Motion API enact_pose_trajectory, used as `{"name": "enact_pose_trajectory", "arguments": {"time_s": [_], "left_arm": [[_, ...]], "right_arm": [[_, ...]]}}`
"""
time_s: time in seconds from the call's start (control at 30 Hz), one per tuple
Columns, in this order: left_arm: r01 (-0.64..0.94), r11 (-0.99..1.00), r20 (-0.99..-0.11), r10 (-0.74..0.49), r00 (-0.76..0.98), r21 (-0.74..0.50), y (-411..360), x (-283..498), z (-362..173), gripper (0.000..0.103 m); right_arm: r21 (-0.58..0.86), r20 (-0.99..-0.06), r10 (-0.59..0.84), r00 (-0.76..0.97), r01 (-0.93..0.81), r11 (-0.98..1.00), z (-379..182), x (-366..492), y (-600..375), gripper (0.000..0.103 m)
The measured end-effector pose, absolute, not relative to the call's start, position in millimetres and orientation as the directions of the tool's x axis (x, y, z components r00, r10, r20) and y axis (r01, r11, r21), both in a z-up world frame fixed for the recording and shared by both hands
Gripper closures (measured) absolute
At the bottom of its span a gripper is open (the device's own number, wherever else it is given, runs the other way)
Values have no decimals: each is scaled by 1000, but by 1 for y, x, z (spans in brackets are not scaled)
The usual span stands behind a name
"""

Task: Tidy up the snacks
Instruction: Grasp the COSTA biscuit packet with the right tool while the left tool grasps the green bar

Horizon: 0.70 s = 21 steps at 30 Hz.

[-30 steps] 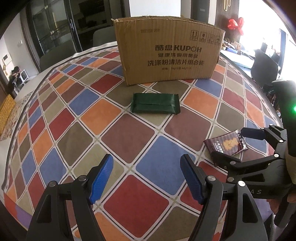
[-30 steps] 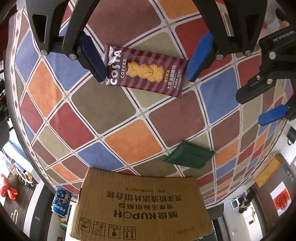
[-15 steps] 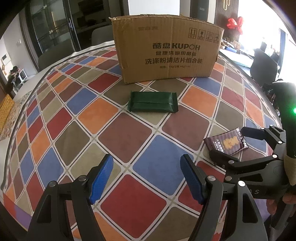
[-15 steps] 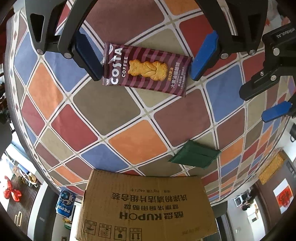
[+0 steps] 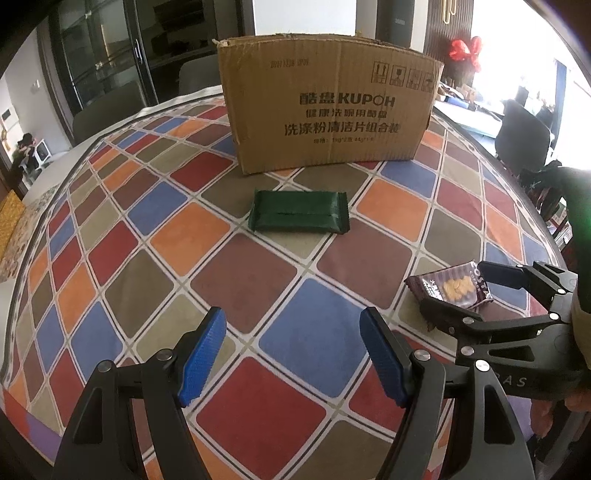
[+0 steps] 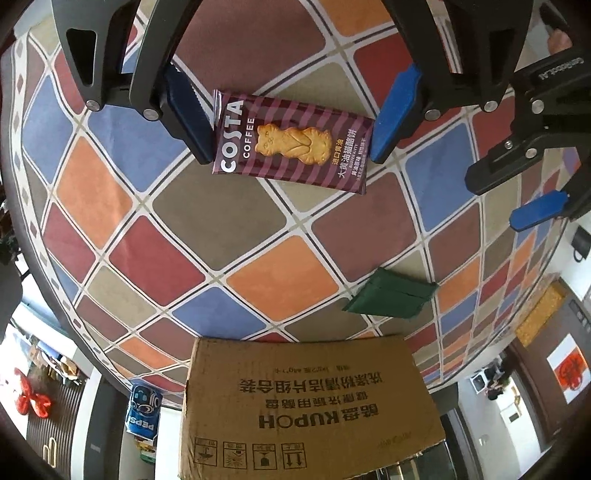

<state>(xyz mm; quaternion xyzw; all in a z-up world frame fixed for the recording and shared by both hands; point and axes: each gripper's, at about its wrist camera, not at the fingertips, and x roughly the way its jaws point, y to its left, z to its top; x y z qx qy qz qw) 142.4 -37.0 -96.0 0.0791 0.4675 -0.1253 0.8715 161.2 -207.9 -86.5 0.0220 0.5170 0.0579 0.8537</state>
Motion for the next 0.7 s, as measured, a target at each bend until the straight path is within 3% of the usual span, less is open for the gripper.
{"name": "enact_pose_trajectory", "arguments": {"time_s": [0.2,0.7], "left_arm": [[324,946,-811,-183,556,9,-40,157,-89,28],[373,927,-825,-241,511,-39,-56,216,-102,8]], "right_arm": [[94,-866,118,485,-72,993,-78,166,-209,18],[59,-836,48,546,2,998,-62,207,-227,18]]}}
